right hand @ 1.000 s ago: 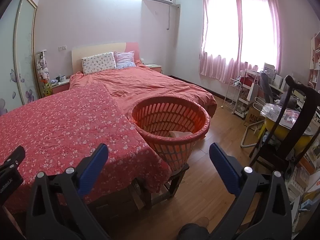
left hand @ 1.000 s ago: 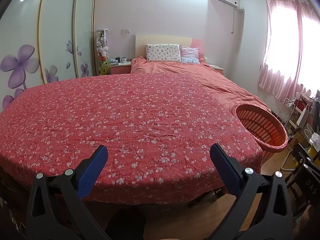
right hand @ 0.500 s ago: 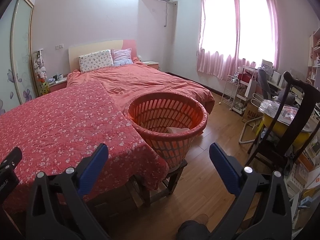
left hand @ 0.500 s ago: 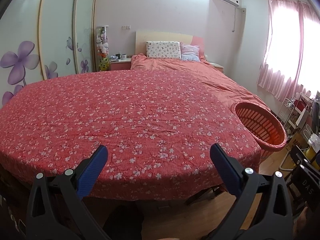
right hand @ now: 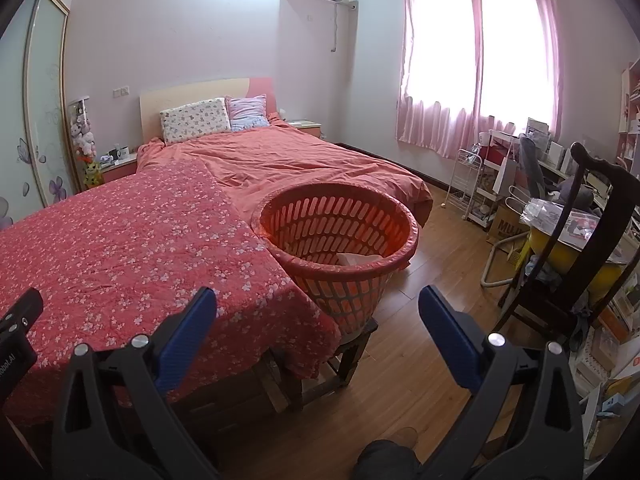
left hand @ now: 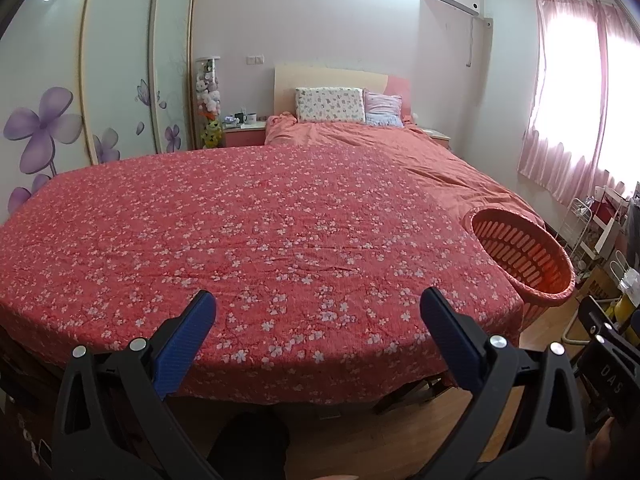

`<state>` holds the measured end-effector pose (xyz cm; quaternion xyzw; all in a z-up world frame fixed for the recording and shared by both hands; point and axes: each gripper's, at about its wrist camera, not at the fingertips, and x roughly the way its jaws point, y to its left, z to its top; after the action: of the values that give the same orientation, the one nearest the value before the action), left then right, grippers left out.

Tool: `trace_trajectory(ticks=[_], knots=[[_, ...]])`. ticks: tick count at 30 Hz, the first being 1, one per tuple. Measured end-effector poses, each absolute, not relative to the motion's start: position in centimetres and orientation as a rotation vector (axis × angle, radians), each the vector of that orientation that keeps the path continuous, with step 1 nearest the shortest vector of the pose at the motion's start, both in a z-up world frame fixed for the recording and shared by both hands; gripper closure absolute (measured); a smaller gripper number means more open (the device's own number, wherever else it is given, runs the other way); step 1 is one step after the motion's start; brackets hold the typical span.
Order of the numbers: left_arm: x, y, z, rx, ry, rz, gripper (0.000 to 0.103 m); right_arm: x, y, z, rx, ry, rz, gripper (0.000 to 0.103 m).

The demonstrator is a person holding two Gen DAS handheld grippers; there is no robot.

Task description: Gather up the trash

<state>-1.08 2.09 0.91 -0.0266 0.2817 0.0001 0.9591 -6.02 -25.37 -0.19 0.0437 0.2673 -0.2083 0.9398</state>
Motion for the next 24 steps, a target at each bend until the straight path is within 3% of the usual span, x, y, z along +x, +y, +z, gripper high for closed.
trace_trajectory(ticks=[24], knots=[[-0.87,2.17,0.76,-0.053,0.582,-0.002,0.002,-5.87,-25.4,-0.3,0.094,0.551,-0.421,0.004]])
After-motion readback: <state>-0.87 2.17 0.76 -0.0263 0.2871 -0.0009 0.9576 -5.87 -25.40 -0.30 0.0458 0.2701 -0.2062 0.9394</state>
